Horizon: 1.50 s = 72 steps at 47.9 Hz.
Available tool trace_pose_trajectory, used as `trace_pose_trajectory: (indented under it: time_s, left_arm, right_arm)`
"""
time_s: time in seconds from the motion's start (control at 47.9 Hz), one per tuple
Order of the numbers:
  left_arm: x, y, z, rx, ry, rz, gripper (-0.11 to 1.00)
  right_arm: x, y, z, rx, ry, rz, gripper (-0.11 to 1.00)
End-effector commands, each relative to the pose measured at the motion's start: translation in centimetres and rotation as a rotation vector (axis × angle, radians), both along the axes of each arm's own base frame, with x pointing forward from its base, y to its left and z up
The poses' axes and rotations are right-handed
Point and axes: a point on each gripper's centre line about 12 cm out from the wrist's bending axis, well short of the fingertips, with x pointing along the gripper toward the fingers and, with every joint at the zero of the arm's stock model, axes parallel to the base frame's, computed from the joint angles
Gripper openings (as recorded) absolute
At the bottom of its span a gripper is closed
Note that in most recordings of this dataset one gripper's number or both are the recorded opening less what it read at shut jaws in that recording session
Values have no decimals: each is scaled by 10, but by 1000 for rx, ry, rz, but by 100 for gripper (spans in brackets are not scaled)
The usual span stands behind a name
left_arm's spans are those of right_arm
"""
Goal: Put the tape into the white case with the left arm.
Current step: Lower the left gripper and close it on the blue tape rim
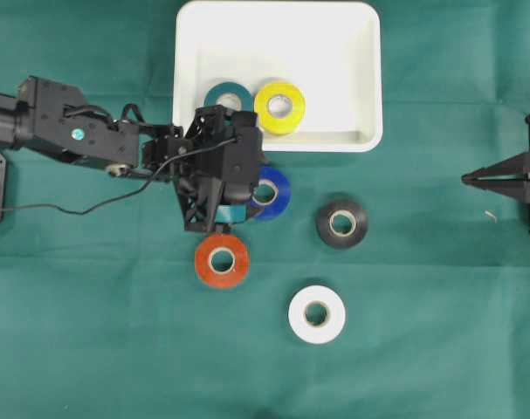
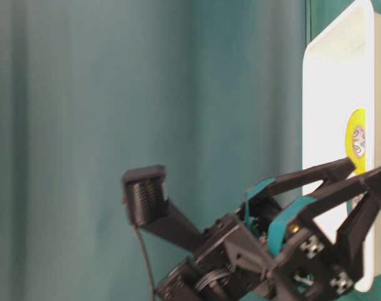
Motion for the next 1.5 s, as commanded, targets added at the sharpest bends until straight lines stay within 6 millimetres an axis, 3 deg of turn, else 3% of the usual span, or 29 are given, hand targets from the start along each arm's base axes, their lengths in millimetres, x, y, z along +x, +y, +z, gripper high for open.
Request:
trace_pose_trajectory:
  time_s: [0.0,0.96,1.232,1.482]
  left_arm:
    - [8,3,9,4,-23,5,89]
    - [25,4,-21,67,87,-65,89]
    - [31,20,-21,123,109,-93,88]
    - [32,23,-37,118,179,-97,87]
  right_arm:
    - [2,0,4,-1,-14,0,-9]
    - [2,0,4,-4,-14,1,-9]
    - [2,0,4,-1,-17,0,-9]
    - [2,0,4,-3,-20,1,-9]
